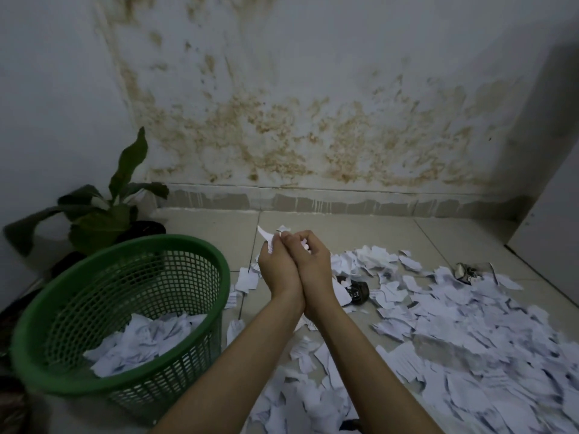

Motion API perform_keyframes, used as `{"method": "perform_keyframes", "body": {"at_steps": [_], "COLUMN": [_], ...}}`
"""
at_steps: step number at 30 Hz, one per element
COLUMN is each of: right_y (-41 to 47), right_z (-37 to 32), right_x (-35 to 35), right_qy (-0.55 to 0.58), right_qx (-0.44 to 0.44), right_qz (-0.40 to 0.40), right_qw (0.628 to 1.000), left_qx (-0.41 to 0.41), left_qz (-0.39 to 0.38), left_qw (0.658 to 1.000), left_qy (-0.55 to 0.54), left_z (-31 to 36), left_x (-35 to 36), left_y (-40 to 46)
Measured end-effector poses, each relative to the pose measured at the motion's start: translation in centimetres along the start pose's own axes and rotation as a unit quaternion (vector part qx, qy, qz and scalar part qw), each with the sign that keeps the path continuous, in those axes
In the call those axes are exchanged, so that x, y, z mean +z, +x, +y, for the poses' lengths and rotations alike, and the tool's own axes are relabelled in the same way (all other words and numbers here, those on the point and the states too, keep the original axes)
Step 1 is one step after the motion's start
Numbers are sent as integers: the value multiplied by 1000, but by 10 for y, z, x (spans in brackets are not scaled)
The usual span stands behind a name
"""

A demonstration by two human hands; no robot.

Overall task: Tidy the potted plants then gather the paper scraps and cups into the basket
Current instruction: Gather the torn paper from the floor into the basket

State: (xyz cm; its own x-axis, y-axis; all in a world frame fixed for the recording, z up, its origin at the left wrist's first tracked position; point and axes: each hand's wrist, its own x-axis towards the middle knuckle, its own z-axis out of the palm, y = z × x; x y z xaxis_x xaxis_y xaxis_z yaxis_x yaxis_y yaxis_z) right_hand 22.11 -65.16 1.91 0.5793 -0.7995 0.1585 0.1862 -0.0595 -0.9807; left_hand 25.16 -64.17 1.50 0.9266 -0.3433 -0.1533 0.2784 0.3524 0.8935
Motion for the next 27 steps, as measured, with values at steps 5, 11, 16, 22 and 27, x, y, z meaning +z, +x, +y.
{"method": "perform_keyframes", "body": {"at_steps": [5, 11, 16, 22, 27], "right_y": [6, 7, 3, -13, -9], "right_z": [-5, -22, -40, -30, -3], "right_x": [21, 76, 139, 201, 206], "right_qy": [18, 62, 82, 129, 28], "right_qx": [0, -5, -40, 18, 43], "right_qz": [-20, -78, -159, -193, -270], "right_qw": [1000, 995, 983, 973, 961], "left_qx": [33, 82, 169, 215, 189], "left_qz": [40, 66, 123, 171, 128], "left_qw": [998, 994, 977, 956, 944], "left_qy": [37, 32, 35, 105, 237], "left_z": [22, 73, 123, 148, 137], "left_x": [-10, -40, -80, -139, -181], "left_y": [7, 24, 42, 62, 76]}}
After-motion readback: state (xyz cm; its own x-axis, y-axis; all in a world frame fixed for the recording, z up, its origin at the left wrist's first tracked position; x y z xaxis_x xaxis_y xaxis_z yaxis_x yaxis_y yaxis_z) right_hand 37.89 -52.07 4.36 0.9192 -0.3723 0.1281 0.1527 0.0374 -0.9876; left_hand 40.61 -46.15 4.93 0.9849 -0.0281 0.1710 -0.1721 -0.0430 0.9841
